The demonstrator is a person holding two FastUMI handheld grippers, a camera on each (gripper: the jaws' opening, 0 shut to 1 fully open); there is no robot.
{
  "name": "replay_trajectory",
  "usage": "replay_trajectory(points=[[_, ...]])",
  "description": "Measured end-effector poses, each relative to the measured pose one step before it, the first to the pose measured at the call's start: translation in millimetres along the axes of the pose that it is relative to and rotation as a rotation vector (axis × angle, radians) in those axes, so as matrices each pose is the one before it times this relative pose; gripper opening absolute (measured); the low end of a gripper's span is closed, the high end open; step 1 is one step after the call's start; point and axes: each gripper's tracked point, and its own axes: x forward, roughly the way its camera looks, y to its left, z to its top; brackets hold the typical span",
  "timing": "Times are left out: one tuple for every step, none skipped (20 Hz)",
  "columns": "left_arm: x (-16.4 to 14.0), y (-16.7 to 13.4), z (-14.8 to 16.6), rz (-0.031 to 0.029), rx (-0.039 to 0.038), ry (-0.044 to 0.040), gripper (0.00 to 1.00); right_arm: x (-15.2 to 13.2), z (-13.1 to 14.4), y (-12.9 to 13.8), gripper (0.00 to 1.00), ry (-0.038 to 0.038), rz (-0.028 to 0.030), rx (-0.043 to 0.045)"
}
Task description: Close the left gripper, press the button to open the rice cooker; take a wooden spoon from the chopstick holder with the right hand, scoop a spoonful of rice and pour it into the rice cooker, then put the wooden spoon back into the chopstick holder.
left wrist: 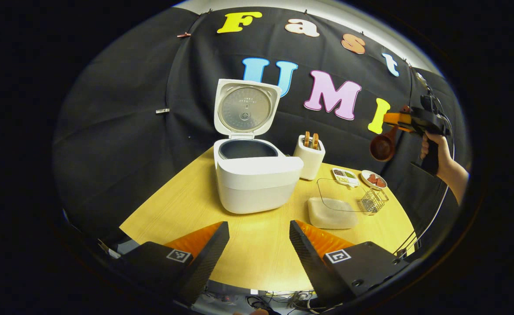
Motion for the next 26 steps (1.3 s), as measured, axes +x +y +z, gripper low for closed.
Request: replay_trajectory(points=[[-0.31,-6.21,2.08,0.00324,-0.00147,-0.00181,0.96,-2.71,-1.96,-16.14,0.16,0.00441,-0.01971,0.01106],[0.24,-7.00,3.19,0.00158,0.00039,-0.00639,0.96,-0.74,-3.39,-16.40,0.15,0.00691,-0.01744,0.01197],[0.69,-6.60,1.54,0.00629,0.00343,-0.00406,0.96,-0.15,-3.98,-12.68,0.15,0.00911,-0.01148,0.00967],[-0.10,-5.22,1.54,0.00943,0.00411,-0.00277,0.96,0.26,-4.99,-15.23,0.15,0.01417,-0.01334,0.01238],[0.15,-4.87,1.20,0.01128,0.00049,-0.00156,0.96,0.48,-4.61,-11.91,0.15,0.01115,-0.00818,0.01012],[-0.61,-4.97,0.48,0.01085,-0.00532,-0.00026,0.95,2.97,-5.22,-14.49,0.15,0.01072,-0.00983,0.00999],[-0.57,-5.49,-0.28,0.00858,-0.00755,0.00058,0.95,1.94,-4.42,-11.52,0.15,0.00974,-0.00888,0.00692],[-1.56,-5.48,-0.91,0.01183,-0.00566,0.00179,0.96,3.44,-7.95,-12.98,0.15,0.01511,-0.01111,0.01121],[-2.49,-4.14,-0.90,0.01443,-0.00196,0.00206,0.96,3.93,-6.85,-11.66,0.15,0.01570,-0.00797,0.01438],[-2.71,-3.25,0.09,0.01754,0.00067,-0.00133,0.96,2.41,-3.95,-13.33,0.15,0.01464,-0.00624,0.01698],[-2.24,-2.34,-0.11,0.01809,0.00178,-0.00059,0.96,5.73,-7.52,-10.64,0.15,0.01656,-0.00794,0.01556],[-2.42,-2.29,-0.91,0.01867,0.00078,0.00130,0.96,13.13,-5.66,-12.76,0.16,0.01543,-0.00808,0.01384],[-1.53,-2.32,-1.56,0.01921,-0.00090,0.00231,0.96,7.77,-6.53,-9.16,0.15,0.01686,-0.00736,0.01612],[-2.73,-2.82,-2.42,0.01839,-0.00360,0.00436,0.96,6.28,-7.84,-8.49,0.15,0.01896,-0.00485,0.02073],[-1.55,-2.72,-2.31,0.01707,-0.00592,0.00462,0.96,6.88,-7.92,-6.90,0.15,0.01845,-0.00244,0.02428],[-2.24,-2.67,-1.58,0.01627,-0.00782,0.00543,0.95,7.09,-7.49,-7.06,0.15,0.01926,-0.00591,0.02545],[-2.60,-3.30,-3.91,0.01224,-0.01214,0.00631,0.95,7.03,-8.42,-6.53,0.15,0.02016,-0.00510,0.02519],[-2.34,-4.27,-3.68,0.00684,-0.01506,0.00763,0.96,7.05,-7.94,-5.37,0.15,0.01971,-0.00454,0.02263],[-1.89,-4.38,-3.25,0.00841,-0.01087,0.00409,0.95,6.67,-8.30,-5.12,0.16,0.01794,-0.00469,0.01818],[-1.41,-2.99,-0.59,0.01081,-0.00281,0.00310,0.96,6.12,-8.90,-5.35,0.15,0.02052,-0.00642,0.01561],[-1.51,-2.51,-0.31,0.01161,0.00192,-0.00166,0.96,5.55,-7.55,-4.55,0.15,0.01867,-0.00647,0.01371],[-0.87,-1.48,2.21,0.01030,0.00210,-0.00550,0.95,0.76,-14.67,3.34,0.16,0.01860,0.00097,0.02259],[-1.28,-0.93,2.93,0.00885,-0.00241,-0.00659,0.95,5.30,-6.64,-2.49,0.16,0.01324,-0.00788,0.02292],[-0.42,-0.84,2.24,0.00682,-0.01031,-0.00521,0.96,6.13,-5.37,-4.87,0.16,0.01039,-0.01258,0.01508],[-0.57,-1.59,1.27,0.00601,-0.01469,-0.00383,0.96,5.43,-3.19,-6.05,0.16,0.00617,-0.01786,0.01144],[-0.13,-0.97,0.16,0.00497,-0.01372,0.00128,0.96,3.82,-3.71,-3.40,0.16,0.00669,-0.00984,0.01537]])
